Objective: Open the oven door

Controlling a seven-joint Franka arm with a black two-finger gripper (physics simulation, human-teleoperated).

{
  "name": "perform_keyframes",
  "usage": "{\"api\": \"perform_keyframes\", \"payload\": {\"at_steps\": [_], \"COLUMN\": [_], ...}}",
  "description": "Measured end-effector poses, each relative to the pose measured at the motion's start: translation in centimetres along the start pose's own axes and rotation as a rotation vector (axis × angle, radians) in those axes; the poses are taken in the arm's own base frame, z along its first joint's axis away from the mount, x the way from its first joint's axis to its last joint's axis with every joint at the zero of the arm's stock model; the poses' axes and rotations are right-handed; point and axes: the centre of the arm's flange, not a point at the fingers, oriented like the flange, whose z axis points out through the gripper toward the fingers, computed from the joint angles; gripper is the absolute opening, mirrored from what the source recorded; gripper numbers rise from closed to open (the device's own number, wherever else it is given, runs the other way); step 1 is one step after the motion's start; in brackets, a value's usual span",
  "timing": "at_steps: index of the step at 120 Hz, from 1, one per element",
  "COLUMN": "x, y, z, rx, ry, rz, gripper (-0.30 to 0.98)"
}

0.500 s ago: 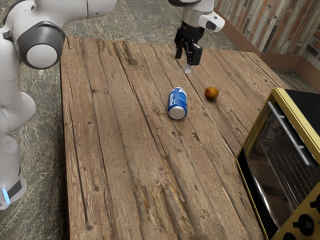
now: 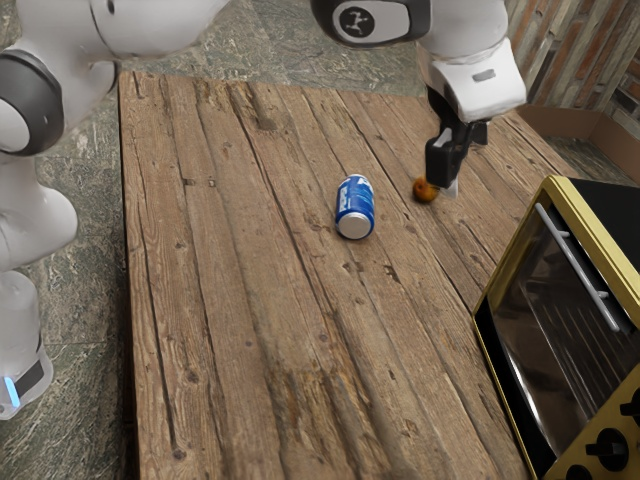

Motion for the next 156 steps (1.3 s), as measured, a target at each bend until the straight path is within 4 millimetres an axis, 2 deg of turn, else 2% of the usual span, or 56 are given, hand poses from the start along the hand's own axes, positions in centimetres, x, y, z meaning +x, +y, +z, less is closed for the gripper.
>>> {"api": "perform_keyframes", "payload": {"at_steps": [8, 17, 22, 38, 47, 58, 90, 105, 116, 132, 156], "x": [-0.7, -2.0, -2.6, -3.9, -3.4, -1.5, 3.9, 5.5, 5.9, 5.7, 3.9], "y": [-0.8, -0.9, -1.2, -4.0, -4.0, -1.8, 7.6, 11.6, 13.0, 12.2, 7.3], "z": [1.8, 5.3, 6.6, 6.8, 6.5, 6.2, 5.1, 3.6, 2.9, 3.5, 6.6], "rx": [-0.015, -0.043, -0.034, 0.066, 0.12, 0.163, 0.221, 0.221, 0.217, 0.221, 0.231], "ry": [0.033, 0.072, 0.103, 0.195, 0.222, 0.253, 0.349, 0.402, 0.427, 0.419, 0.35], "rz": [0.069, 0.155, 0.193, 0.29, 0.367, 0.487, 0.803, 0.903, 0.946, 0.962, 0.929], "gripper": [0.68, 0.68, 0.68, 0.69, 0.69, 0.69, 0.69, 0.69, 0.69, 0.69, 0.69]}}
